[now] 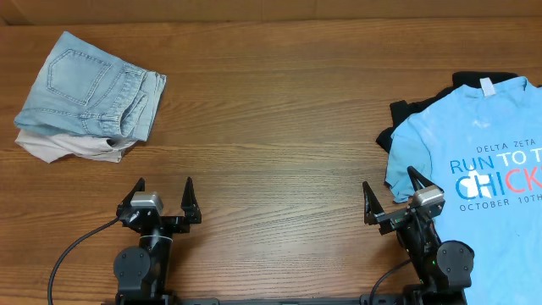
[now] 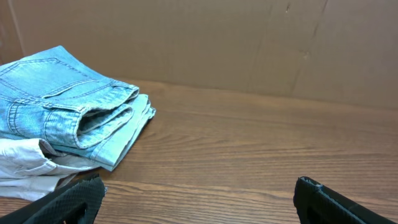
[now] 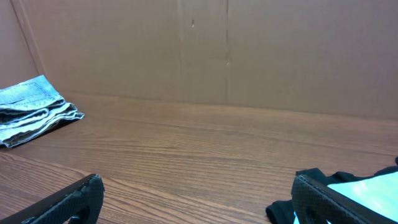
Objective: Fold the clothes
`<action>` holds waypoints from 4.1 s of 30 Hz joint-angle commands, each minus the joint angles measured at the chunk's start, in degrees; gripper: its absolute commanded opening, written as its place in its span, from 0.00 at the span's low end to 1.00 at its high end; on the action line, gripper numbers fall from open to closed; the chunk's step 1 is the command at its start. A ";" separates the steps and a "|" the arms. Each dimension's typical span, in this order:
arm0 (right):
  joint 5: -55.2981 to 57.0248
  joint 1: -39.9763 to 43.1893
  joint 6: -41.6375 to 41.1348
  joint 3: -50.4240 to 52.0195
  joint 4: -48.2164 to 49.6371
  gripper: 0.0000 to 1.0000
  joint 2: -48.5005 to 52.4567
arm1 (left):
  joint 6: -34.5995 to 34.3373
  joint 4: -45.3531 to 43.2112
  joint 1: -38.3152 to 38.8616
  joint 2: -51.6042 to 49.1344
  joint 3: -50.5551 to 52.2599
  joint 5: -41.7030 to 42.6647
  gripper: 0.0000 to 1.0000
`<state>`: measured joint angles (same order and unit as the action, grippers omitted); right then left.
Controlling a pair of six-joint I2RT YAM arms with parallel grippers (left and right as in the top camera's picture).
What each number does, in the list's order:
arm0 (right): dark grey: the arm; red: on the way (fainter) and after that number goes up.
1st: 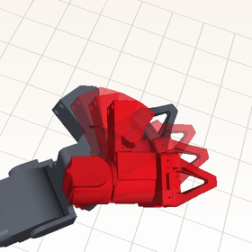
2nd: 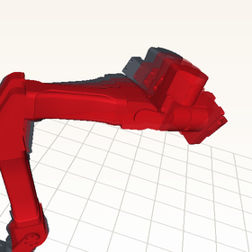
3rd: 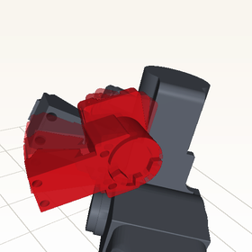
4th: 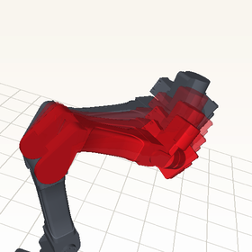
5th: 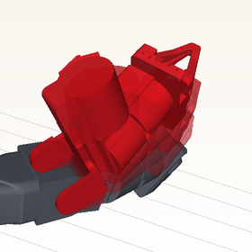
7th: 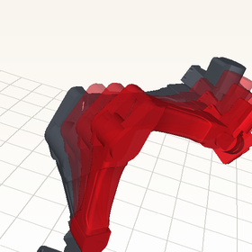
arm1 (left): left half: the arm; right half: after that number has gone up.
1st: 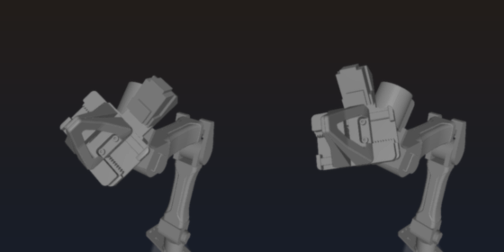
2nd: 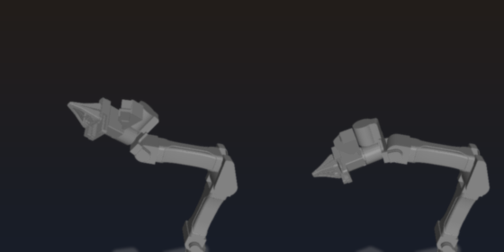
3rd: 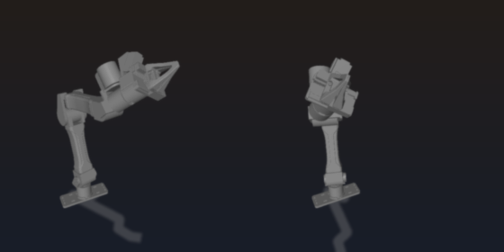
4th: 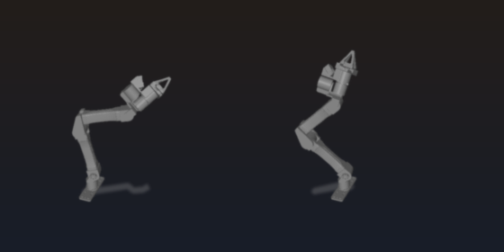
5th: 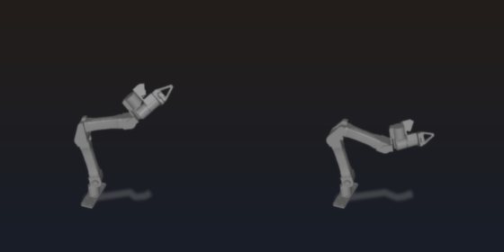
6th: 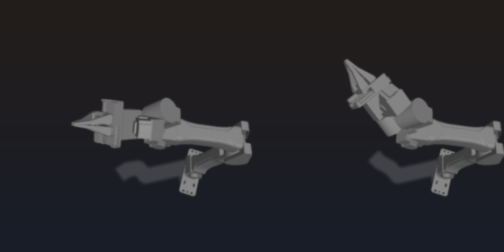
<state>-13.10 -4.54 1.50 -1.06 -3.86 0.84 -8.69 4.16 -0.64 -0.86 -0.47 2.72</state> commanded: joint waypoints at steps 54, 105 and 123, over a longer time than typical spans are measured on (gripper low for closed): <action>-3.17 0.11 -13.09 -12.63 1.22 1.00 2.25 | -2.12 -11.06 -0.13 -1.90 -13.73 11.63 1.00; 23.15 10.67 -24.30 -79.67 -35.80 0.59 115.23 | 2.71 65.96 -0.04 -77.77 -96.28 16.83 1.00; 23.56 16.15 -24.04 -82.38 -39.52 0.04 109.42 | 2.73 65.92 -0.04 -77.77 -96.28 16.83 1.00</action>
<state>9.43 9.52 -22.48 -81.01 -43.13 114.21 -6.90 70.11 -0.64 -79.18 -95.24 18.50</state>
